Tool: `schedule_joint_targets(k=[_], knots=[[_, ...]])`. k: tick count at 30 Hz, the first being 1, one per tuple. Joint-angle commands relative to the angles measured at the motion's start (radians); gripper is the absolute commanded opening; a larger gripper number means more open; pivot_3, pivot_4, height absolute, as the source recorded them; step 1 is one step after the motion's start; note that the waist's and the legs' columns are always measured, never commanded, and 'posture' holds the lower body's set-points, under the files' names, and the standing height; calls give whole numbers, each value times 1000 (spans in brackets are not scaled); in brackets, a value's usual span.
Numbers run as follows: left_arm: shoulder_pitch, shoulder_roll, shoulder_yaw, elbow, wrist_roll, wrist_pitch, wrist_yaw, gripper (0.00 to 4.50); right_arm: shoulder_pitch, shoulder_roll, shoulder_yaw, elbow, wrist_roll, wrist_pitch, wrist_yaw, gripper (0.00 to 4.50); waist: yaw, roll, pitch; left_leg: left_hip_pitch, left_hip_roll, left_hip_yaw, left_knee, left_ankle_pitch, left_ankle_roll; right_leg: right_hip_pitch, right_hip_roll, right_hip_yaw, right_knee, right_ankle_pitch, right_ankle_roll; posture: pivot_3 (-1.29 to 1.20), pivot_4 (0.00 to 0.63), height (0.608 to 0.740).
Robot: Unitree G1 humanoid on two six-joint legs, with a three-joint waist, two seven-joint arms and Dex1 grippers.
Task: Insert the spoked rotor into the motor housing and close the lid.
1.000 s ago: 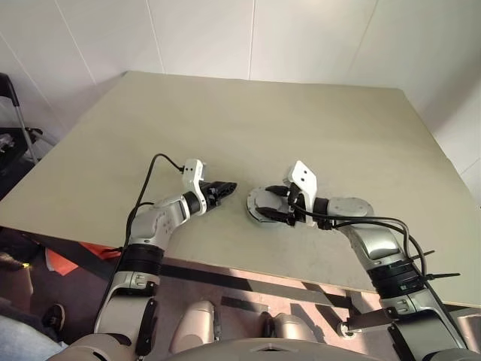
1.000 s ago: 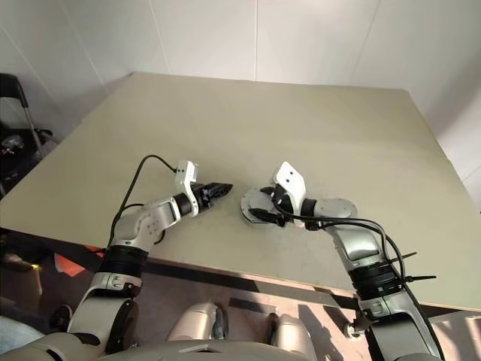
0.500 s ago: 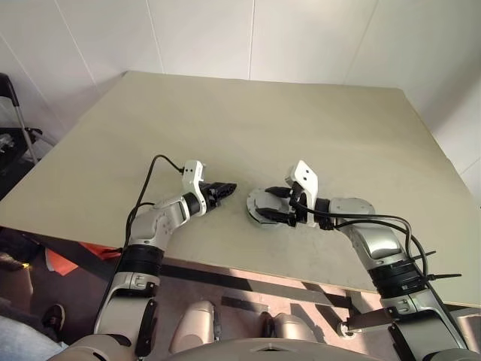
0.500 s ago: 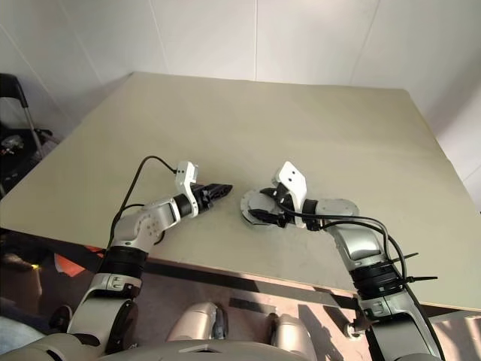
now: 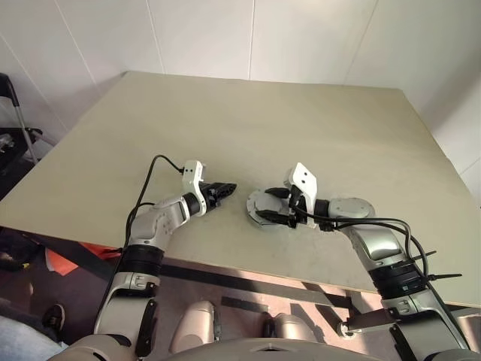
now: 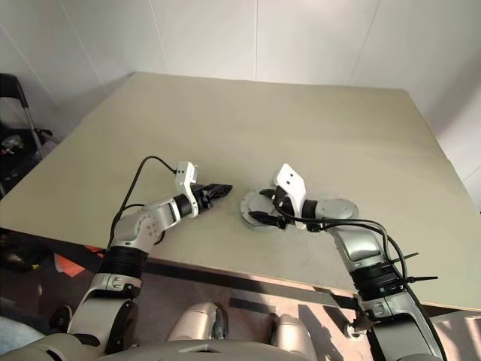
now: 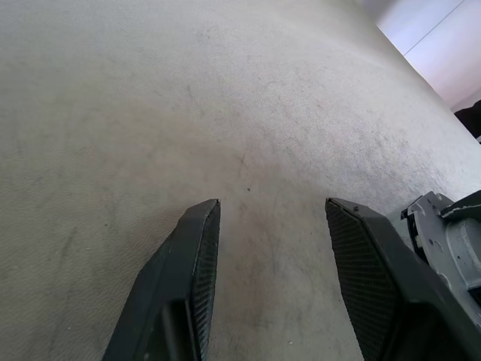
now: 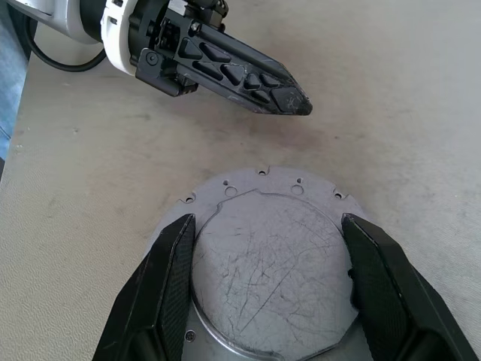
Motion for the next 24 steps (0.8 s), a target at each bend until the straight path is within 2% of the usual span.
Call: schedule_joint_targets(k=[1, 14, 24], knots=[[-7, 2, 8, -28, -9, -3, 0, 2370, 3, -14, 4, -25, 9, -16, 24, 2976, 0, 0, 0, 0, 0, 0, 0, 0, 0, 0, 0, 0, 0, 0, 0, 0, 0, 740], [-3, 2, 8, -31, -9, -4, 1, 2370, -4, -11, 13, 12, -23, -30, 5, 2976, 0, 0, 0, 0, 0, 0, 0, 0, 0, 0, 0, 0, 0, 0, 0, 0, 0, 740], [3, 0, 5, -36, -9, -1, 1, 2370, -23, -7, -25, -27, 39, 0, 17, 2976, 0, 0, 0, 1, 0, 0, 0, 0, 0, 1, 0, 0, 0, 0, 0, 0, 0, 740]])
